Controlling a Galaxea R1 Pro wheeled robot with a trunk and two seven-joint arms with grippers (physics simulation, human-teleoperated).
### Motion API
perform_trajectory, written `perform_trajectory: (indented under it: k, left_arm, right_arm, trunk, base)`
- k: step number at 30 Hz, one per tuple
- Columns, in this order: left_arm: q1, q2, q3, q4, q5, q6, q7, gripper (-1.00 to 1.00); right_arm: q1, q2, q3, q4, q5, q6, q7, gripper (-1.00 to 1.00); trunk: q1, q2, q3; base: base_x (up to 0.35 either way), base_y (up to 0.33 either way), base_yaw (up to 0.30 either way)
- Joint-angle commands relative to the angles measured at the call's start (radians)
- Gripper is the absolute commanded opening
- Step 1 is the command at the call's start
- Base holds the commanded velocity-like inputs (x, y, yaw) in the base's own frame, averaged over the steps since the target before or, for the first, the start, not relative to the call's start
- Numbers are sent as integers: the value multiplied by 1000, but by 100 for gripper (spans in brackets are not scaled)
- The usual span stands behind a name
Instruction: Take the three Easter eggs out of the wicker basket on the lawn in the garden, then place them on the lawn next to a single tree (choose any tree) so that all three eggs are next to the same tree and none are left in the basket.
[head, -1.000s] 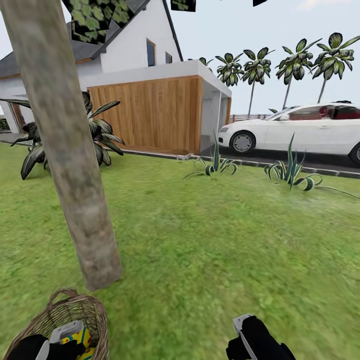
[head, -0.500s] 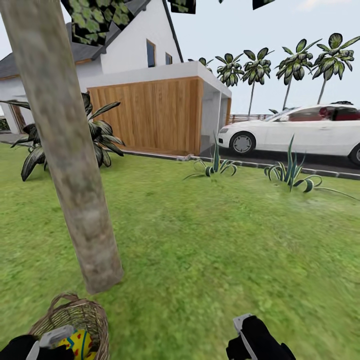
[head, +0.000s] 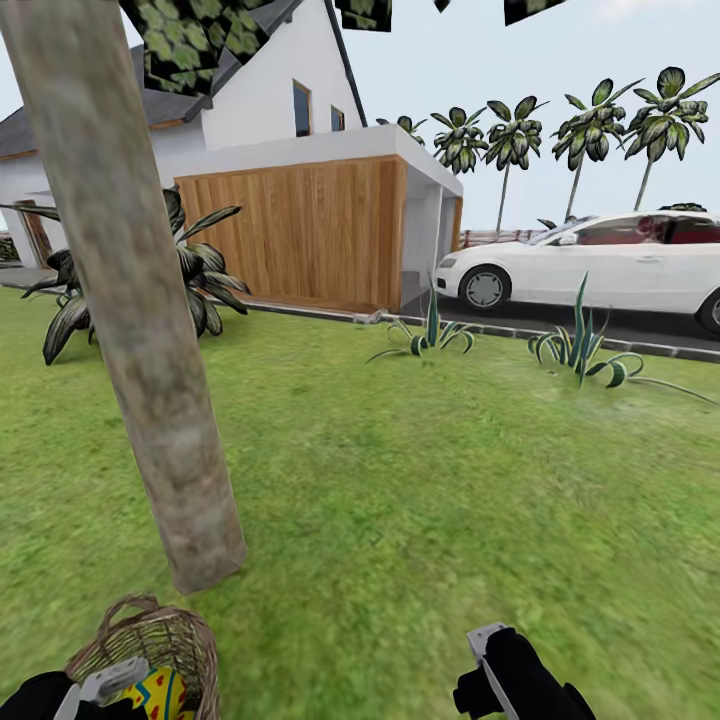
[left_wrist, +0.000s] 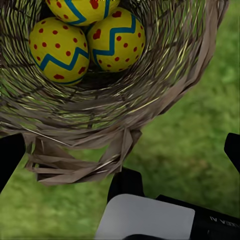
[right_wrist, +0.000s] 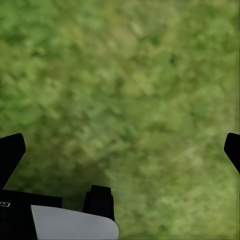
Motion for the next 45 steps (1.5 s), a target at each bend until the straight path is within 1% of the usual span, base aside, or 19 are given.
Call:
perform_trajectory:
  k: [1,4,12,21,24,26,30,32,37,45]
  left_arm:
    - [-1,-1,2,0,-2,4,-5,100]
    - [-1,-3,2,-3,-2,4,-4,100]
    - [-1,-5,2,-3,-4,2,-2,100]
    - [-1,-4,1,6,-7,0,-2,100]
    - [-1,2,2,6,-8,2,-3,100]
    - [-1,13,4,6,-9,3,-5,100]
    - [0,68,5,21,-6,4,-14,100]
    - [-1,82,3,35,-6,4,-35,100]
    - [-1,86,3,40,-7,3,-49,100]
    - [-1,83,3,39,-8,3,-50,100]
  right_arm:
    - [-1,-1,3,-1,10,5,8,100]
    - [-1,-1,4,-2,10,5,8,100]
    - [-1,-1,4,1,11,5,7,100]
    - [-1,-1,4,9,12,3,5,100]
    - [-1,-1,4,10,12,3,4,100]
    - [-1,-1,4,10,12,3,4,100]
    - [-1,-1,4,11,12,3,3,100]
    - [-1,-1,4,11,12,3,3,100]
    - [-1,-1,4,11,12,3,3,100]
    - [-1,-1,4,12,12,3,3,100]
  trunk:
    - [-4,7,2]
    - [-16,28,12]
    - [-16,28,12]
    - [-16,28,12]
    - [-16,28,12]
    - [-16,28,12]
    - [-16,28,12]
    - [-16,28,12]
    - [-16,28,12]
    - [-16,28,12]
  base:
    - [0,0,0]
    - [0,0,0]
    - [10,0,0]
    - [295,0,0]
    - [340,0,0]
    - [341,0,0]
    - [341,0,0]
    - [341,0,0]
    - [275,0,0]
    - [31,0,0]
